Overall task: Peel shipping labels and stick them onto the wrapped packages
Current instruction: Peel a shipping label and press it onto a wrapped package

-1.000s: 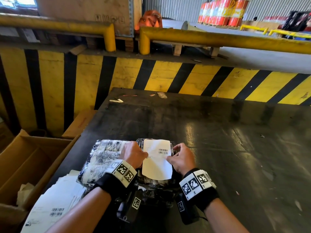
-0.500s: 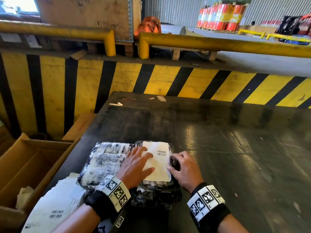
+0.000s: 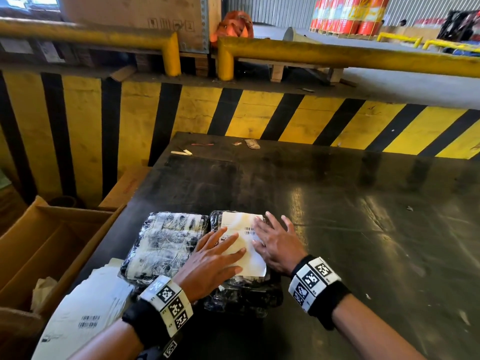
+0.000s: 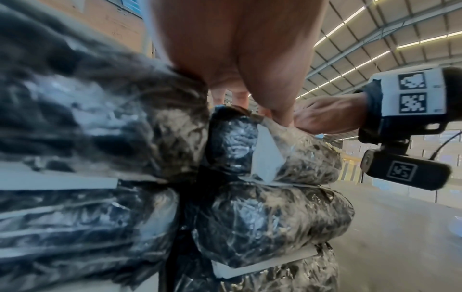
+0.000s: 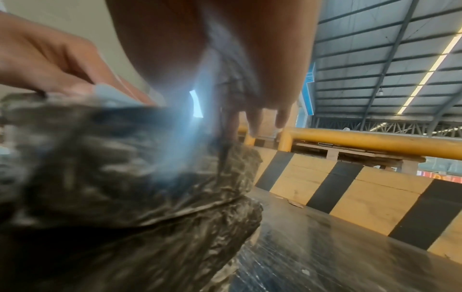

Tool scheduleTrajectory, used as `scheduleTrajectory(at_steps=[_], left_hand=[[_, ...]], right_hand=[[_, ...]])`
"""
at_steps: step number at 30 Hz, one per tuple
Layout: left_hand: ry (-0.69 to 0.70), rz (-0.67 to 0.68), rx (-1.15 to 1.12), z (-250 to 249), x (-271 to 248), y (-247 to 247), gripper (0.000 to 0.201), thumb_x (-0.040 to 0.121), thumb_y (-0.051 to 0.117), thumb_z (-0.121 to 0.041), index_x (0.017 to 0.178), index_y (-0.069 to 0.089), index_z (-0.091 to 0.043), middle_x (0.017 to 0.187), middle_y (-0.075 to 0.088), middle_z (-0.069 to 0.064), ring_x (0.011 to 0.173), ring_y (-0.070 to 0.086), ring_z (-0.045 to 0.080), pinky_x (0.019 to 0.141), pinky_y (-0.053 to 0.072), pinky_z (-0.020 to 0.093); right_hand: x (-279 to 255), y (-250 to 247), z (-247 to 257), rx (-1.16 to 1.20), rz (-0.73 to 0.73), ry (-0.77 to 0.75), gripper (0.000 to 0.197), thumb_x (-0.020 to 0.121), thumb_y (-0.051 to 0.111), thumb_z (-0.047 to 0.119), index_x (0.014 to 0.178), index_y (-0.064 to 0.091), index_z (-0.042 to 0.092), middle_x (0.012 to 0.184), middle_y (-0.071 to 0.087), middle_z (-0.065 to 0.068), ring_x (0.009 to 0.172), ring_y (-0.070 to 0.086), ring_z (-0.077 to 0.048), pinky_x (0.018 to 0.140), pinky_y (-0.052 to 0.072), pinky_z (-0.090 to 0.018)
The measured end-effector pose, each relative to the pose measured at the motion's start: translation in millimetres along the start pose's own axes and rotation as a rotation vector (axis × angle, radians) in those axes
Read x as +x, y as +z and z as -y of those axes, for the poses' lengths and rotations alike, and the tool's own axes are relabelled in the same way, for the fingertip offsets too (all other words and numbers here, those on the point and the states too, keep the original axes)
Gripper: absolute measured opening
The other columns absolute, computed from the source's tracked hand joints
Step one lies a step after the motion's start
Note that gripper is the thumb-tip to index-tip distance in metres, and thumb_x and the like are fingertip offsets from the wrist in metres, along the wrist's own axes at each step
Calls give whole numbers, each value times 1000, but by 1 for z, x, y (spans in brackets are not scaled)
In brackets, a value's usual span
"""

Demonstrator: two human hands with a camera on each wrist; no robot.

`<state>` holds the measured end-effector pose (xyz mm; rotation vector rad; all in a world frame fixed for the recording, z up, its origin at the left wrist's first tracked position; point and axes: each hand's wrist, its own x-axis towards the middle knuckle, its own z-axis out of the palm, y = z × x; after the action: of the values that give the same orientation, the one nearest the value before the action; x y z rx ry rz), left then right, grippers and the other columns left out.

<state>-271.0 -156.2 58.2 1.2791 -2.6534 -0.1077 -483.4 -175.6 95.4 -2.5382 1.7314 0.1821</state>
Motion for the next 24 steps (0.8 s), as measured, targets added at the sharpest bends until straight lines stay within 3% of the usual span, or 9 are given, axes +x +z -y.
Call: scheduleTrajectory(at_steps=[4,8,10,15,19,24], left_hand=[[10,25,20,0,1,-2,51,93,25,-64,130,50,-39,149,34,0,142,18,28,113,6,37],[-29,-15,-35,-2,-3,-5,56,90,23,-68,137,39,-42,153,15,-9,145,-1,20,115,-9,32],[-66,9,-67,0,-6,-8,55,89,25,-67,138,35,-44,153,7,-14,145,-8,17,115,-12,31],[-79,45,-66,2,-7,-11,50,90,30,-65,138,32,-50,154,8,-14,145,-10,16,114,-11,32],[-67,47,-19,3,-7,-8,52,91,28,-66,139,34,-47,155,13,-9,146,-3,21,115,-8,37],[-74,55,-28,4,-8,-6,54,91,28,-65,139,36,-43,155,15,-8,146,-1,21,115,-9,36]], right_hand=[[12,-3,-6,56,11,81,52,101,22,39,148,23,19,158,20,4,147,8,-17,116,0,-47],[22,-4,-9,132,21,138,51,100,22,40,146,29,19,156,25,4,146,10,-16,116,-1,-47],[20,-8,-6,124,-5,100,50,100,22,38,146,29,19,157,23,2,147,7,-16,116,-1,-47],[11,-5,14,-3,35,-115,54,100,20,40,149,20,19,160,11,4,147,-1,-17,116,-5,-48],[23,-4,13,-45,58,-81,57,100,18,42,151,8,19,160,3,5,147,-1,-19,115,-4,-50],[49,-8,14,41,113,7,52,100,20,36,150,16,22,159,13,7,147,5,-16,116,-5,-50]])
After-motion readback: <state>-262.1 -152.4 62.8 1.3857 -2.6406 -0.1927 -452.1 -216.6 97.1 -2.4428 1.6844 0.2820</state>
